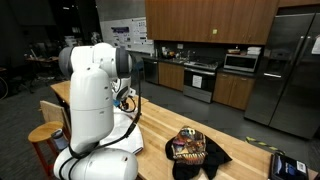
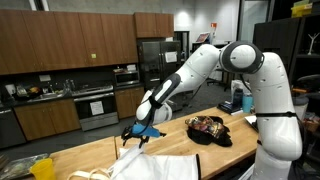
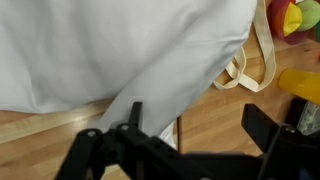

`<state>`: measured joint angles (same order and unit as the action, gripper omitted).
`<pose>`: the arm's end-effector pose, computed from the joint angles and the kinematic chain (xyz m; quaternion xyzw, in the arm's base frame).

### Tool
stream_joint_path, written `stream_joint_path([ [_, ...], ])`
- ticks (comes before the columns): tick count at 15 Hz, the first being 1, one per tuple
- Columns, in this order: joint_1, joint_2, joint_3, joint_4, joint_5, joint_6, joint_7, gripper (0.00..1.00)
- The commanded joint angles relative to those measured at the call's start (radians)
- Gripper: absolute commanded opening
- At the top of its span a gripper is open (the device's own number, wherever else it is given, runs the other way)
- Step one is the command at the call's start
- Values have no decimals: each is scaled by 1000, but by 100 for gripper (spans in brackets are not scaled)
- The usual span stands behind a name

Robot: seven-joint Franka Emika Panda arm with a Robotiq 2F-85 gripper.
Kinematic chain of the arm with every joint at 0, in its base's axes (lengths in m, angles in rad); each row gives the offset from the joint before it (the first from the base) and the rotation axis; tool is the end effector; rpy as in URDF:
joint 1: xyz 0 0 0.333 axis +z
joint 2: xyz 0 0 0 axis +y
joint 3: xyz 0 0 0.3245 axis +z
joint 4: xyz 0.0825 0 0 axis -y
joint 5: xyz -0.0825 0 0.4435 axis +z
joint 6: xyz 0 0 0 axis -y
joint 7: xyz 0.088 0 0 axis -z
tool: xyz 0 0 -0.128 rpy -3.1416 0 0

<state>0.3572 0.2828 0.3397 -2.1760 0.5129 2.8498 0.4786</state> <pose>0.5060 0.3928 0.2489 -0.9596 0.1342 -0.0639 0.2388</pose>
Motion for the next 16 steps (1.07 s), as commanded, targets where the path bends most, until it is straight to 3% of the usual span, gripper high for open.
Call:
stream_joint_path([
  [1,40,21,-55,-9,-127,-57,46,100],
  [4,35,21,-72,-22,-179,-112,41,100],
  [5,24,16,-71,-23,-182,-125,26,75],
  [7,2,-4,-66,-32,-167,-125,-5,70],
  [12,-59,-78,-82,-47,-170,-180,-78,30],
  [16,-138,-156,-104,-33,-155,-298,-178,1],
])
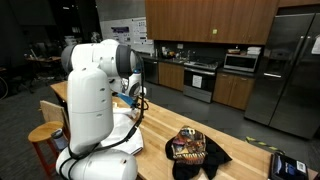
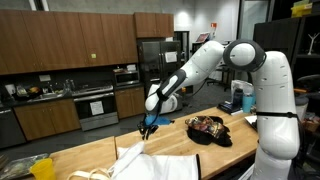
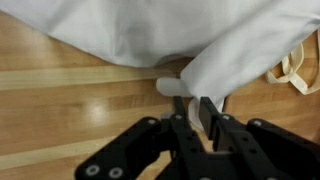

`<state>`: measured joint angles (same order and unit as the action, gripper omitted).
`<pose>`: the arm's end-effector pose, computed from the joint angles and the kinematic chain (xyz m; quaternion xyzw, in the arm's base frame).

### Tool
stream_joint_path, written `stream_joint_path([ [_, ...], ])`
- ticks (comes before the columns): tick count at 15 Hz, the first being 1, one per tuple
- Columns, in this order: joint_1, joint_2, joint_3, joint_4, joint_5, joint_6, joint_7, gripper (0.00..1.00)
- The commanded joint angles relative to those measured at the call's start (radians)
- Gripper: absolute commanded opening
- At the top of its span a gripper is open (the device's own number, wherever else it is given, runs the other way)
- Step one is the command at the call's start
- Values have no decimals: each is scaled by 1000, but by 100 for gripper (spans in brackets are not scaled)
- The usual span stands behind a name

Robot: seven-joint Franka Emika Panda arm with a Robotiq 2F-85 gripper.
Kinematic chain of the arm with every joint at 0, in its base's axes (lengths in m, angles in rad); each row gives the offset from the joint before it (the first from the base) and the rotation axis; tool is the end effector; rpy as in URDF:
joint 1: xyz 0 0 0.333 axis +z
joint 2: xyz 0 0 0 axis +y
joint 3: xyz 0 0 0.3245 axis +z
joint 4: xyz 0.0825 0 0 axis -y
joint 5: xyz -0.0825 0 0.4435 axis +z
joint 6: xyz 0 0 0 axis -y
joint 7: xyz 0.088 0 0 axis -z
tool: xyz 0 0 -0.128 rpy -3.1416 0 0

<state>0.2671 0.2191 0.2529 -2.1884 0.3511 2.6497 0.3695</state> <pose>0.5453 0.3060 0.2580 -0.9819 0.0750 -0.0524 0.1659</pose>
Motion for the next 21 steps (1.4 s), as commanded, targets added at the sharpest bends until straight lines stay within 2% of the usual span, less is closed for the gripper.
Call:
stream_joint_path([
  [1,-17,-21,-9,2,0,-32,-24,43],
  [2,-27,-33,-13,5,1,-46,-31,13],
  [4,-28,-32,-14,2,1,-45,-31,18],
  [5,-25,-26,-13,3,1,-43,-30,25],
  [6,-20,-20,-11,3,0,-41,-30,56],
  [8,-11,-25,-7,-13,-3,-58,-40,68],
  [11,8,37,-4,40,-3,-32,12,89],
  [13,37,100,-1,97,-17,-27,55,99],
  [18,137,283,-7,275,-22,7,174,100],
  [19,159,316,-11,310,-26,27,185,75],
  [21,205,368,-31,365,-40,58,223,69],
])
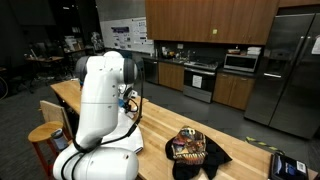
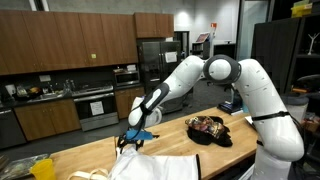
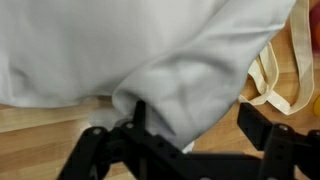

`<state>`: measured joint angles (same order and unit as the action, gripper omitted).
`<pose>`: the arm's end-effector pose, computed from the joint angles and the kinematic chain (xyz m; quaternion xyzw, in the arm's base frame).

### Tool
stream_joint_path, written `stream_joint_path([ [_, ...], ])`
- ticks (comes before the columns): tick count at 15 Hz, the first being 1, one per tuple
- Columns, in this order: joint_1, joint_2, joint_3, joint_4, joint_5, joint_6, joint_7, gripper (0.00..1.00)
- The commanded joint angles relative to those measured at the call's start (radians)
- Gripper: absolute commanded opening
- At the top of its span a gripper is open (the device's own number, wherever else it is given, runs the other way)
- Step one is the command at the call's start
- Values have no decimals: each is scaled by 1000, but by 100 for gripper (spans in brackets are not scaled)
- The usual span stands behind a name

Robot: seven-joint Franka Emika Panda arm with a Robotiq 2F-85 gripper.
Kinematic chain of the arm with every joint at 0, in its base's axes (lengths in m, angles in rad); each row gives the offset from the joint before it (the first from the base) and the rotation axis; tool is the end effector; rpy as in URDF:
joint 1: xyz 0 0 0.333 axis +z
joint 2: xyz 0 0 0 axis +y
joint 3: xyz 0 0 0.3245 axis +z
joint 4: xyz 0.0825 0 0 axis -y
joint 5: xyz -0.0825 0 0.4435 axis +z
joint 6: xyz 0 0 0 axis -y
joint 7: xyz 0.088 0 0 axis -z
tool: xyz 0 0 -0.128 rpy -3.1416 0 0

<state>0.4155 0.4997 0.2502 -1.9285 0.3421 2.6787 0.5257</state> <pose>0.5568 0.4215 0.2032 -0.9762 0.0947 -0.0170 0.1945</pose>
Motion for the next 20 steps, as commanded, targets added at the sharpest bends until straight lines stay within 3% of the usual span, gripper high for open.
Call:
stream_joint_path([
  [1,78,108,-41,130,-41,47,88,61],
  [5,133,164,-75,206,-56,88,165,29],
  [9,155,141,-111,212,-61,145,227,1],
  [15,177,-21,-228,138,-116,245,318,2],
  [20,255,-234,-444,-4,-242,326,441,2],
])
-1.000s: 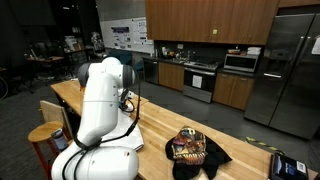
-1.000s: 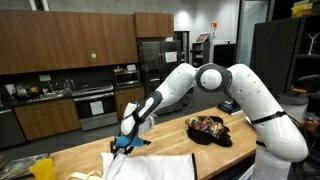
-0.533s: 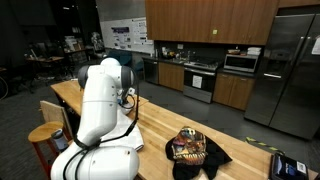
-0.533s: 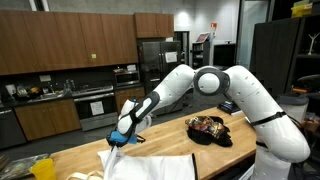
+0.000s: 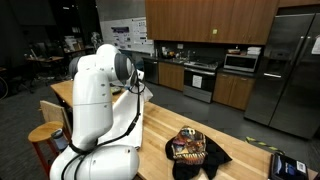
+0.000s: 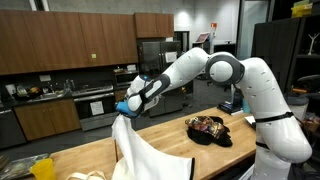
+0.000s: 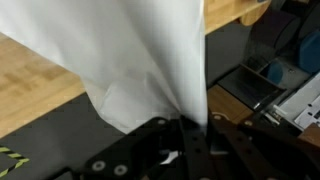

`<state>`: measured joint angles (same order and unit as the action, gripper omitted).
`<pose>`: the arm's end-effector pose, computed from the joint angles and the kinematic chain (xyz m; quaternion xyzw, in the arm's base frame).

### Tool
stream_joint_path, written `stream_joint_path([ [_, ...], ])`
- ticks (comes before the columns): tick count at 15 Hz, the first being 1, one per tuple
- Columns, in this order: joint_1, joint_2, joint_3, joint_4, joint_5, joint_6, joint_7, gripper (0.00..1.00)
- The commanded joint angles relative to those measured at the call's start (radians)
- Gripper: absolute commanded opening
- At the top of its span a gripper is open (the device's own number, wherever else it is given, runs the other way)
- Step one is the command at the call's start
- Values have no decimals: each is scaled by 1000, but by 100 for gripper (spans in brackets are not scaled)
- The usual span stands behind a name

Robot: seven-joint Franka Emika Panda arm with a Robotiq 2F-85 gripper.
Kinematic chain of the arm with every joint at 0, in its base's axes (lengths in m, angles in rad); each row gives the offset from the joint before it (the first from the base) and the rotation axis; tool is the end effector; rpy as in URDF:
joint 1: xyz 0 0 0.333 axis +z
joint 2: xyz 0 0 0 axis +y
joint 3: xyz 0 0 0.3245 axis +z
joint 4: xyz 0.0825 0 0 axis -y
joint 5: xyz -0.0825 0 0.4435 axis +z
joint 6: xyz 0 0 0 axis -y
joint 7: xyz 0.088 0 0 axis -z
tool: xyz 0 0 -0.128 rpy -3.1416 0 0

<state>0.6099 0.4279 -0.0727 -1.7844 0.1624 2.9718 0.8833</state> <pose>0.6604 0.3879 0.3629 -0.9020 0.2191 -0.2618 0.2643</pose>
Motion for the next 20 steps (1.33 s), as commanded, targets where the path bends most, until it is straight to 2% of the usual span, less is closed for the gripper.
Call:
stream_joint_path([
  [1,80,-208,-173,-185,-94,37,111,2],
  [4,115,-351,-297,-300,-212,-7,188,2],
  [6,106,-452,-337,-380,-280,-57,225,2],
  [9,68,-621,-344,-518,-298,-164,207,2],
  [10,67,-676,-344,-567,-254,-183,158,2],
  [11,-122,-722,-160,-613,-179,-201,97,2],
  [12,-141,-774,-136,-664,-116,-203,51,2],
  [13,-163,-801,-104,-692,-1,-218,-28,2],
  [14,-183,-820,-78,-710,91,-245,-87,2],
  [15,-53,-831,-190,-716,121,-258,-100,2],
  [16,-48,-832,-183,-719,183,-285,-146,2],
  [17,-125,-822,-91,-715,308,-325,-225,2],
  [20,-151,-734,-31,-663,510,-466,-325,2],
])
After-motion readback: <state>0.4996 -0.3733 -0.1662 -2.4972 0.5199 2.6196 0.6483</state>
